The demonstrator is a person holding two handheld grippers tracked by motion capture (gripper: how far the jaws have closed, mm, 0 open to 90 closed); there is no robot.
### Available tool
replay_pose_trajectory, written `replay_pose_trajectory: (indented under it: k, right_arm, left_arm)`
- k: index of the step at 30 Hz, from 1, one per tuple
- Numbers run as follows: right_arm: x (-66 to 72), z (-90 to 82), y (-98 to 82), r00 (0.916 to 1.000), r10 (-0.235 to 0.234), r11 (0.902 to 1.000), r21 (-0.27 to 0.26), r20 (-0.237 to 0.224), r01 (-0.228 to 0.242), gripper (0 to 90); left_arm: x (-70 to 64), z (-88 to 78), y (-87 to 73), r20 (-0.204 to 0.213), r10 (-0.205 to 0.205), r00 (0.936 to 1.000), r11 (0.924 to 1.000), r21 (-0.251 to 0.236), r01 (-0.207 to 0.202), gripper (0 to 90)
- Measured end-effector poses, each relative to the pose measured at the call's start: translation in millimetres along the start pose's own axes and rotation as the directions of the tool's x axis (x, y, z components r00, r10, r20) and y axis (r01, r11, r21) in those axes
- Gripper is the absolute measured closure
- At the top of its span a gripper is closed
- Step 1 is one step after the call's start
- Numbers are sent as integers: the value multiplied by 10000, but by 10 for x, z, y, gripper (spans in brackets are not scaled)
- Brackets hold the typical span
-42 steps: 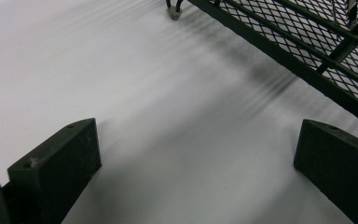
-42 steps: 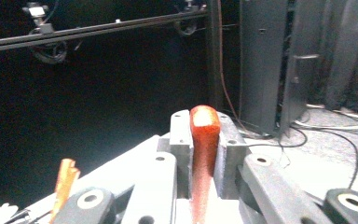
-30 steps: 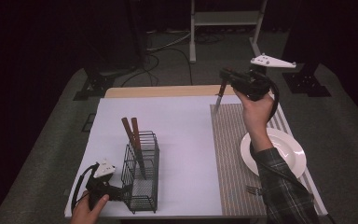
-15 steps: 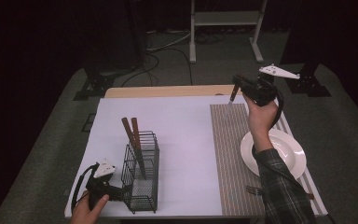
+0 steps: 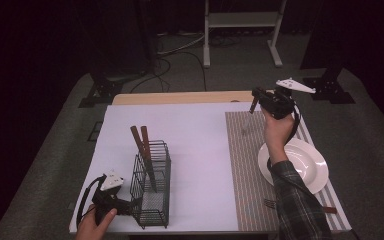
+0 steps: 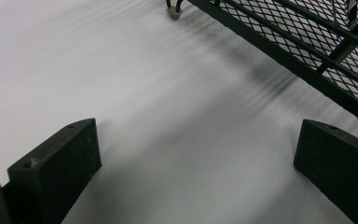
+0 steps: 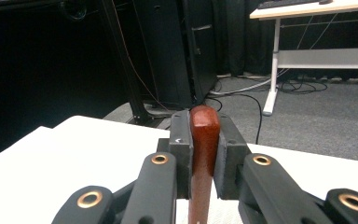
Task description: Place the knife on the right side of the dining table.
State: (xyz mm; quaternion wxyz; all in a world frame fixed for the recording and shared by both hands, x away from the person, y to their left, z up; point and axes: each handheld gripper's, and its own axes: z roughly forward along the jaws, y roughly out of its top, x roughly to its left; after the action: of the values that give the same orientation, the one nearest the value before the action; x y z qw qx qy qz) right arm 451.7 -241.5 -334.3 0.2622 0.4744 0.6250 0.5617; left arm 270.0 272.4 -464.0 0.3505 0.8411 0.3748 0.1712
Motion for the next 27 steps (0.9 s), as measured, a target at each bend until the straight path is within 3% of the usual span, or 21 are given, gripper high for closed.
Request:
replay_pose_trajectory:
  k: [12, 27]
  right_arm:
    - [-52, 51, -118, 9994, 341, 9994, 20, 78, -341, 796]
    - [-207, -115, -176, 9981, 297, 9995, 52, 531, -300, 758]
  left_arm:
    - [0, 0, 0, 4, 5, 10000, 10000, 0, -5, 0]
    - [0, 0, 0, 6, 0, 10000, 10000, 0, 0, 0]
